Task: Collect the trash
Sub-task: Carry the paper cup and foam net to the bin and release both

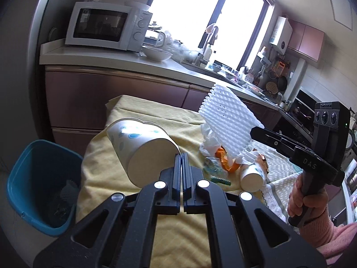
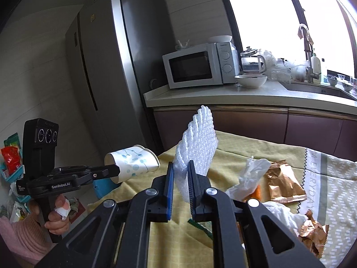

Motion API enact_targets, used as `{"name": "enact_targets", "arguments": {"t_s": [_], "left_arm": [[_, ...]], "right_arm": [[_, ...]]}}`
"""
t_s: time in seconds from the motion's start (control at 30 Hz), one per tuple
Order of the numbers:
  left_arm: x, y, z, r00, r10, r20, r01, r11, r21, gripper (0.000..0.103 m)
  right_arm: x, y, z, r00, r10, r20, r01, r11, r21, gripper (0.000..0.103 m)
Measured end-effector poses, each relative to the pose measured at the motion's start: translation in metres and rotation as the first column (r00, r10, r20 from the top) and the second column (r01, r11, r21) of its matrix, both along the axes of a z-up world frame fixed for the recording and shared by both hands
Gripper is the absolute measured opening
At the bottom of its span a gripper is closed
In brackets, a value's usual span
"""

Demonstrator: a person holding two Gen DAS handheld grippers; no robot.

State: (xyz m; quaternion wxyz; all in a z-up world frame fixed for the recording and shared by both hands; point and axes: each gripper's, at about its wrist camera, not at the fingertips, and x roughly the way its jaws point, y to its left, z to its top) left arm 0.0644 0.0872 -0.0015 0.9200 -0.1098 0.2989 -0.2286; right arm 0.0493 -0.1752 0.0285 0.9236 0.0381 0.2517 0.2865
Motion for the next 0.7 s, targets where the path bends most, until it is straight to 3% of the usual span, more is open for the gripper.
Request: {"name": "enact_targets", "arguments": {"t_s": [0.33,0.7], "left_arm": [[-0.015,0.092,-0.014,0.98,0.197,-0.034,-0.196,0.98,0.024,0.001],[-0.013,0.148,-0.031,0.943,0.325,-0.073,-0.322,0.945,0.053,0.001]], "right_arm": [[0.008,0.078,-0.005,0.98,0.198,-0.023,-0.198,0.98,-0.012,0.011],[0.03,0.152,-0.011,0.93,0.359,-0.084,-0.359,0.933,0.01,0.011]]}}
